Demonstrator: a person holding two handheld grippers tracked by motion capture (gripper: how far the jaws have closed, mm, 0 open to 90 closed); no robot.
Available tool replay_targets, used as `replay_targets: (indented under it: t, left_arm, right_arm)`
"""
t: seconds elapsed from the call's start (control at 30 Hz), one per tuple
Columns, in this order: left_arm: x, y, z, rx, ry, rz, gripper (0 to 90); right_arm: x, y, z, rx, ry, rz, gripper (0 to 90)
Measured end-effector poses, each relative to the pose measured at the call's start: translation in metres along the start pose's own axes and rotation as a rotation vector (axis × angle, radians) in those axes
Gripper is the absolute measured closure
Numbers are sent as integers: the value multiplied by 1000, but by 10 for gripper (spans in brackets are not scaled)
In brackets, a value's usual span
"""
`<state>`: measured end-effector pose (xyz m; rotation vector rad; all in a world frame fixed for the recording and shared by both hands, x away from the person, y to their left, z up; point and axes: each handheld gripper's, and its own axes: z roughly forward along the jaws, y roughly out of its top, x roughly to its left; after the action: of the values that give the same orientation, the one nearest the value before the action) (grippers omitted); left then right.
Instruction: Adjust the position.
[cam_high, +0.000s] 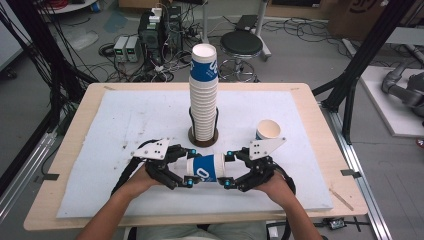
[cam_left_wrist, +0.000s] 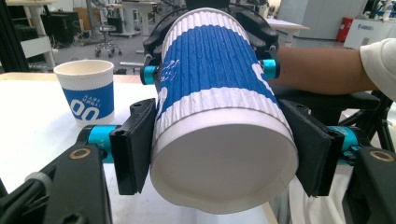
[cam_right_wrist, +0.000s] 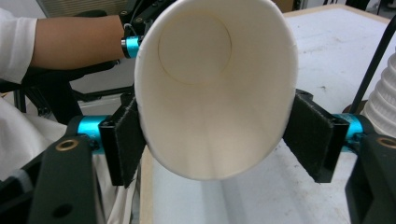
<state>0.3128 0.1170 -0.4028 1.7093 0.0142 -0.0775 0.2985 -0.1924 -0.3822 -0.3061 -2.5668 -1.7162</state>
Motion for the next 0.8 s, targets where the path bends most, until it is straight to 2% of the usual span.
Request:
replay_targets:
  t: [0.13, 0.23, 0.4, 0.53, 0.67, 0.8]
  left_arm:
    - [-1, -1, 1, 30, 28, -26, 296]
    - [-1, 0, 1, 53, 80, -65, 151]
    - [-2, 6, -7, 110, 109, -65, 148]
    - [-2, 11, -11, 166, 129, -62, 148]
    - [-1, 16, -10, 243, 126, -66, 149]
    - [0, 23, -8, 291, 116, -62, 150]
  right_arm:
    - [-1, 0, 0, 23, -2, 2, 293]
    - [-1, 3, -1, 46, 2, -2, 300]
    - [-1, 12, -4, 117, -21, -11, 301]
    - [-2, 25, -4, 240, -31, -43, 301]
    - [-1, 39, 0, 335, -37, -78, 301]
    - [2, 55, 8, 426, -49, -125, 300]
